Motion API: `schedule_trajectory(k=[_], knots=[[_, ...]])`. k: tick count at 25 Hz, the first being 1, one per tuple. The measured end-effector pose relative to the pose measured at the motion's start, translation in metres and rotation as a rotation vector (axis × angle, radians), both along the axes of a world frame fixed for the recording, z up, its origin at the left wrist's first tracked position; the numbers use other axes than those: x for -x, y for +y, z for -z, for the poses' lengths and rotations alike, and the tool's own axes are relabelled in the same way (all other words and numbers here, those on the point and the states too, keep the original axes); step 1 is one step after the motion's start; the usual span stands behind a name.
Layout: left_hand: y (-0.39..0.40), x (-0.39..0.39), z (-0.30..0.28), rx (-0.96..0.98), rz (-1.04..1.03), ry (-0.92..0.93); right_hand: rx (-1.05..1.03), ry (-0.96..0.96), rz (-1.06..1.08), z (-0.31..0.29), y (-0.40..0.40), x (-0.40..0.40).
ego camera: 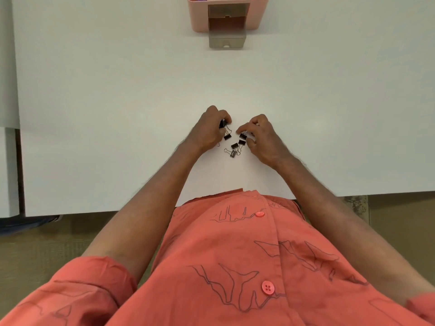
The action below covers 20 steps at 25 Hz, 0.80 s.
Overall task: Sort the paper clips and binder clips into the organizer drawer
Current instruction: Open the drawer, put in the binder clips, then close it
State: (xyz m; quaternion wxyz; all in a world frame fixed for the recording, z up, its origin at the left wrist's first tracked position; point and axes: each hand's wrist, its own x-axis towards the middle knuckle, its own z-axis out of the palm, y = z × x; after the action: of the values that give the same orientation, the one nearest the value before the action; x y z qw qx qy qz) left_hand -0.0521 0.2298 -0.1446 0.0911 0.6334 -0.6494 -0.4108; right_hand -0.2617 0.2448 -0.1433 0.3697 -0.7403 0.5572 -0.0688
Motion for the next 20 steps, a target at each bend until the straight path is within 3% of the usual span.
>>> schedule_trajectory(k=[6, 9, 11, 14, 17, 20], knots=[[0.002, 0.0, -0.001, 0.063, -0.006, -0.028, 0.002, -0.016, 0.005, -0.008, -0.007, 0.001], [-0.001, 0.0, -0.005, 0.104, -0.051, -0.002, -0.161, -0.117, 0.232, -0.013, -0.02, -0.003], [-0.002, 0.0, -0.007, 0.043, -0.204, 0.128, -0.369, -0.333, 0.454, -0.019, -0.033, -0.007], [-0.013, -0.004, -0.01, -0.135, -0.622, 0.394, -0.556, -0.605, 0.598, -0.036, -0.069, -0.019], [-0.036, -0.01, -0.021, -0.341, -0.993, 0.739, -0.442, -0.693, 0.598, -0.055, -0.127, -0.037], [-0.065, -0.017, -0.036, -0.319, -1.043, 0.825, -0.035, -0.475, 0.452, -0.068, -0.19, -0.061]])
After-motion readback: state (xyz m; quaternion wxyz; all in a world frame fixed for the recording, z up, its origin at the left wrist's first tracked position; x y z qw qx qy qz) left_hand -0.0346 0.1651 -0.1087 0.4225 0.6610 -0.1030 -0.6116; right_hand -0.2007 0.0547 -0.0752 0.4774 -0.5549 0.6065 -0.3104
